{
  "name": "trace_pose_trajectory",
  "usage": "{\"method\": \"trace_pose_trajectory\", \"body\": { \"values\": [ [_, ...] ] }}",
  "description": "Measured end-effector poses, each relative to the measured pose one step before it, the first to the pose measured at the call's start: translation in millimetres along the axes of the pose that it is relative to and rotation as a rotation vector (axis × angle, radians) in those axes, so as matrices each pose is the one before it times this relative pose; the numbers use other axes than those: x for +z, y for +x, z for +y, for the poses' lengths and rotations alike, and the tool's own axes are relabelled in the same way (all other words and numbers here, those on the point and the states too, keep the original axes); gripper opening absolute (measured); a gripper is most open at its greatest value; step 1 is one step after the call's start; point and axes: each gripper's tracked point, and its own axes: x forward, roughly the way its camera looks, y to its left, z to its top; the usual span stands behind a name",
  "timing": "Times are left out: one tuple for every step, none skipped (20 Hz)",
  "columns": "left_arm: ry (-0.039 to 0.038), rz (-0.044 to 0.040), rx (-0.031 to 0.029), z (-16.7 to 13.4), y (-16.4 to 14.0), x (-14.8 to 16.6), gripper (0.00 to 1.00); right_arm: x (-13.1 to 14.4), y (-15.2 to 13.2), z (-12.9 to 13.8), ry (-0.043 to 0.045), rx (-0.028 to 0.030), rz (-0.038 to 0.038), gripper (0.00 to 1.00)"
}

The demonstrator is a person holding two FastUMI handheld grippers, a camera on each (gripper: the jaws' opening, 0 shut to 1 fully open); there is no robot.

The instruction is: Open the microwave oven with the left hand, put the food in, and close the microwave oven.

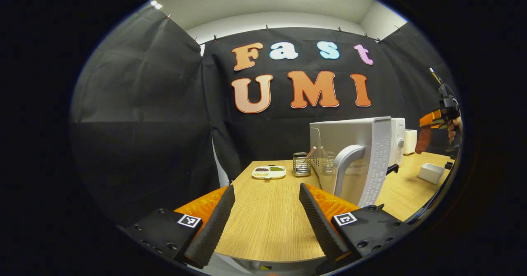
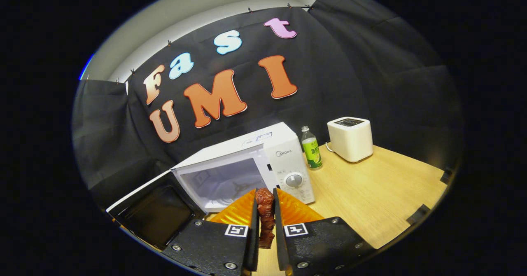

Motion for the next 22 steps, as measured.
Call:
{"method": "trace_pose_trajectory", "body": {
  "values": [
    [0.00066, 0.00189, -0.00094, 2.13, 2.52, -1.44, 1.0, -1.05, 9.0, 8.54, 0.0083, 0.00759, -0.00692, 0.18],
    [-0.00086, 0.00323, -0.00063, 3.7, 1.46, -1.64, 1.0, -0.38, 10.03, 8.02, 0.0059, 0.00409, -0.00784, 0.18],
    [-0.00272, 0.00337, -0.00081, 1.92, 2.66, -0.29, 1.0, -0.52, 9.3, 8.09, 0.00528, 0.00343, -0.00823, 0.18],
    [-0.00455, 0.00288, -0.00357, 1.69, 1.54, -2.81, 1.0, -0.08, 9.48, 7.56, 0.00748, 0.0041, -0.01442, 0.18],
    [-0.00151, 0.00192, -0.00349, 1.43, 2.57, -0.21, 0.94, -0.94, 8.81, 7.28, 0.00847, 0.00443, -0.0146, 0.18],
    [-0.0002, 0.00167, -0.00446, 3.01, 2.37, -1.07, 0.94, 0.17, 9.36, 7.34, 0.01036, 0.00195, -0.01749, 0.18],
    [0.00446, 0.0019, -0.00264, 2.75, 2.11, -1.14, 1.0, -1.08, 9.7, 6.18, 0.01264, -0.00196, -0.01392, 0.18],
    [0.00274, 0.00017, -0.00209, 3.92, 1.7, -0.12, 1.0, -2.22, 9.08, 5.28, 0.01373, -0.00228, -0.01391, 0.18],
    [0.00167, -0.00039, -0.00299, 3.11, 2.04, 1.01, 0.94, -3.43, 8.17, 4.75, 0.01664, -0.00513, -0.00625, 0.18],
    [-0.00149, -0.00033, -0.00295, 3.65, 1.54, -1.78, 1.0, -2.98, 7.52, 4.74, 0.01509, -0.00116, -0.00897, 0.18],
    [-0.00463, 0.00074, -0.00567, 1.38, 3.76, -0.4, 1.0, -2.52, 8.11, 2.76, 0.01384, -0.00533, -0.00988, 0.18],
    [-0.00855, -0.00152, -0.00408, 1.83, 3.04, -0.69, 1.0, -3.15, 8.16, 2.47, 0.00986, -0.00768, -0.00939, 0.18],
    [-0.00774, -0.00246, -0.00768, 0.5, 3.32, 0.56, 1.0, -2.39, 6.92, -0.34, 0.01753, -0.01286, -0.01524, 0.18],
    [-0.00322, -0.00351, -0.00125, 2.78, 3.09, 0.5, 1.0, -2.67, 7.24, -0.76, 0.02225, -0.01097, -0.01119, 0.18],
    [-0.00822, -0.00328, 0.00344, 3.69, 2.91, -0.34, 1.0, -1.78, 6.52, 0.24, 0.02929, -0.00654, -0.0183, 0.18],
    [-0.00957, -0.00412, 0.0036, 4.33, -0.08, 0.08, 1.0, -2.11, 5.36, 0.46, 0.02378, -0.00676, -0.01526, 0.18],
    [-0.01319, -0.00063, 0.00497, 3.12, 0.4, -1.71, 0.94, -2.47, 6.22, -0.57, 0.01924, -0.00733, -0.01656, 0.18],
    [-0.01759, 0.00221, 0.00258, 2.4, -1.23, -1.55, 1.0, -3.22, 4.98, 0.13, 0.01642, -0.00398, -0.019, 0.18],
    [-0.01094, 0.00432, 0.00572, 2.0, -1.42, -1.4, 1.0, -2.08, 6.88, -0.09, 0.0208, -0.00839, -0.01977, 0.18],
    [-0.00136, 0.00313, 0.00456, 2.29, -1.09, -1.61, 1.0, -0.26, 5.0, 0.91, 0.01584, -0.00064, -0.01514, 0.18],
    [0.00451, -0.00374, 0.00686, 1.89, -2.84, 1.27, 0.95, -3.71, 3.98, 1.51, 0.01672, -0.00198, -0.01373, 0.18],
    [0.00767, -0.00467, 0.00745, 2.85, -2.0, 2.13, 0.95, -4.31, 5.07, 0.31, 0.00629, -0.00652, -0.00559, 0.18]
  ]
}}
